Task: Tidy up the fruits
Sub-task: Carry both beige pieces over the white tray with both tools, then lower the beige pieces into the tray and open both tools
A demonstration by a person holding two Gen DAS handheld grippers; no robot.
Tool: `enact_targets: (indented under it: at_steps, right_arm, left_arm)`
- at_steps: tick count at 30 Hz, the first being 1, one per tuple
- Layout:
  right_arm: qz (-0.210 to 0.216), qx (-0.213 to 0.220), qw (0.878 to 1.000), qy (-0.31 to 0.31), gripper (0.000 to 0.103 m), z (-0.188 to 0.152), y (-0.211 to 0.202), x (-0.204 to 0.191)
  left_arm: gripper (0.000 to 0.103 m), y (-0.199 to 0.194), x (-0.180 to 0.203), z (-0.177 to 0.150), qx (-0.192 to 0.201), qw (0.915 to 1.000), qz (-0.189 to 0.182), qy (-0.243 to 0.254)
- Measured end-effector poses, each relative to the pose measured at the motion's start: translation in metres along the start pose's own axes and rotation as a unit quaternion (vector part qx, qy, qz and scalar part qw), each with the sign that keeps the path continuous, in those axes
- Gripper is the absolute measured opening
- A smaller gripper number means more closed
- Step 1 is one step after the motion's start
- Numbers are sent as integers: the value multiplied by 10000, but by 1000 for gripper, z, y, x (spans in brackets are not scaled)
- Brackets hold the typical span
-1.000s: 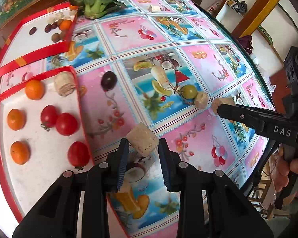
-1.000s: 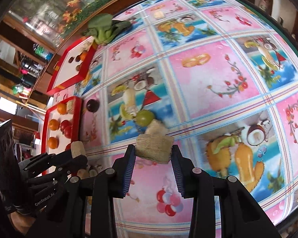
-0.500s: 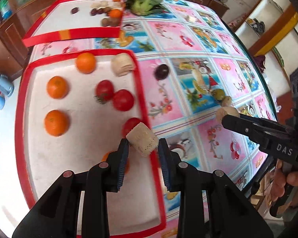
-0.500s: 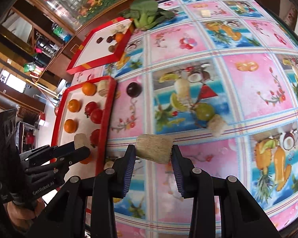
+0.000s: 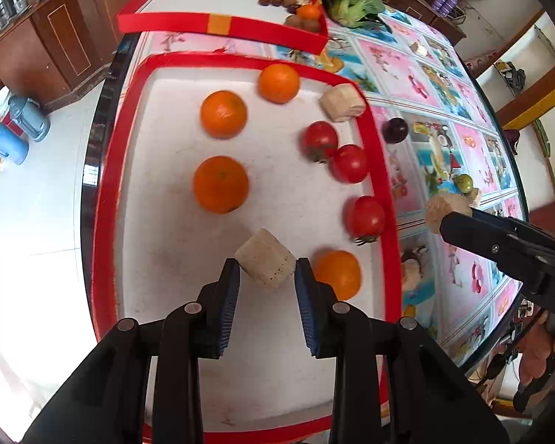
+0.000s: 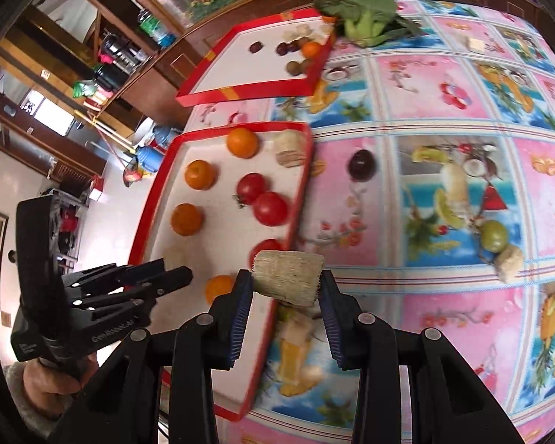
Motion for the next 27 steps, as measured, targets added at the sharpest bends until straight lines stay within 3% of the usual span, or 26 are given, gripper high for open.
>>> enact_targets:
  at_steps: [9,19,27]
  right_arm:
    - [-36,-269,9991,-312,37,17,45,-43]
    - [-228,-526,9979,-313,37,20,82,-46]
    - [-396,-475,9973,-400,37,23,93,-42]
  left_arm:
    - [28,10,-20,3,-87,10000,-8,-13]
    - [28,16,-21,10,-103,9997,-53,228]
    - [28,19,-14,17,-119,9990,-37,431]
Point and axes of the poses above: each gripper's, at about its wrist camera, not at the fingertips, and y roughly the way its jaws point, x to its right, z to its top, the point moved 9 cm from there along y, roughly the way its jaws point
